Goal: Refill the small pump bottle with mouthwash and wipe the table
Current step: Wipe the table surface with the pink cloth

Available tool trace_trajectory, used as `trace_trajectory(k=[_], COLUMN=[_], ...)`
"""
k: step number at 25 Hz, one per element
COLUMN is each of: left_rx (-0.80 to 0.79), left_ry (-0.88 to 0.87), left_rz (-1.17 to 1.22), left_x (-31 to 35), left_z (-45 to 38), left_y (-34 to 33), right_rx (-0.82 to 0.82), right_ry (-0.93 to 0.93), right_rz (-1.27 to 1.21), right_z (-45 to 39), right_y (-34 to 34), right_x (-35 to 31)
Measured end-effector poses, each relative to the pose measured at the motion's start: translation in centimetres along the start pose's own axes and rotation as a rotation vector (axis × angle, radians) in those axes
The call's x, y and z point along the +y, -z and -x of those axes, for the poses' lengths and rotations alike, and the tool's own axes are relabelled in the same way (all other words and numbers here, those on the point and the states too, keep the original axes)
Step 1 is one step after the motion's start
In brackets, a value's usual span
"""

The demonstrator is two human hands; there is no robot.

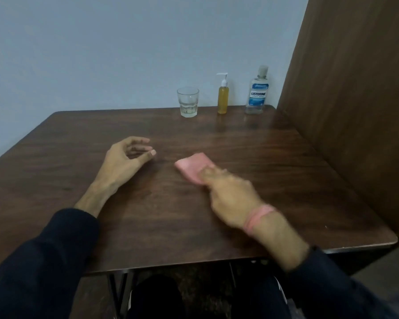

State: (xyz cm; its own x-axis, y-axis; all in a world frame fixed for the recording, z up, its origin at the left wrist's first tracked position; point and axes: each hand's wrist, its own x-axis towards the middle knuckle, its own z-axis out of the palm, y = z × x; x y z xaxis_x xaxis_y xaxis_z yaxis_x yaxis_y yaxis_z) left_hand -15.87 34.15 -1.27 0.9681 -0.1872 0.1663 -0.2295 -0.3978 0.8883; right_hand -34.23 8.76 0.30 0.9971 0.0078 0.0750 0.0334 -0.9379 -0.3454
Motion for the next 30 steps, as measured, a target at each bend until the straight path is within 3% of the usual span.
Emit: trace_trajectory(k=[2, 3, 5, 8, 10, 13, 17, 20, 25, 27, 30], left_rx=[-0.007, -0.015, -0.024, -0.026, -0.021, -0.021, -0.039, -0.037, -0.058, -0.064, -0.049], left_ry=[0.000, -0.002, -0.004, -0.008, -0.005, -0.011, -0.021, -0.012, -0.021, -0.019, -0.018], left_rz=[-0.011, -0.016, -0.013, 0.013, 0.010, 0.022, 0.028, 0.024, 0.030, 0.044, 0.053], left_x=[-0.4, -0.5, -0.8, -0.7, -0.6, -0.6, -0.7, -0.7, -1.0, -0.9, -0.7], left_z=[-0.1, -0.1, -0.1, -0.1, 0.0, 0.0, -0.1, -0.1, -0.1, -0.1, -0.2], left_y=[0.0, 0.1, 0.1, 0.0, -0.1, 0.0, 0.2, 0.4, 0.4, 0.4, 0.3], right_rx=[-0.017, -0.031, -0.022, -0.020, 0.083, 0.239, 0.167, 0.068, 0.138, 0.145, -0.002], right_ry=[0.215, 0.224, 0.042, -0.482, -0.583, -0.489, -0.222, -0.167, -0.121, -0.247, -0.588], right_rz=[0.022, 0.037, 0.000, -0.044, 0.042, 0.004, 0.172, 0.170, 0.165, 0.248, 0.213], right_z=[5.8, 7.6, 7.8, 7.9, 11.5, 14.9, 10.4, 7.0, 8.1, 7.9, 6.4], right_y=[-1.5, -1.2, 0.4, 4.3, 4.9, 2.1, -4.3, -5.2, -4.8, -2.9, 1.1], right_x=[-2.4, -2.1, 1.5, 8.2, 8.7, 1.1, -10.4, -12.4, -5.7, 0.1, 7.6])
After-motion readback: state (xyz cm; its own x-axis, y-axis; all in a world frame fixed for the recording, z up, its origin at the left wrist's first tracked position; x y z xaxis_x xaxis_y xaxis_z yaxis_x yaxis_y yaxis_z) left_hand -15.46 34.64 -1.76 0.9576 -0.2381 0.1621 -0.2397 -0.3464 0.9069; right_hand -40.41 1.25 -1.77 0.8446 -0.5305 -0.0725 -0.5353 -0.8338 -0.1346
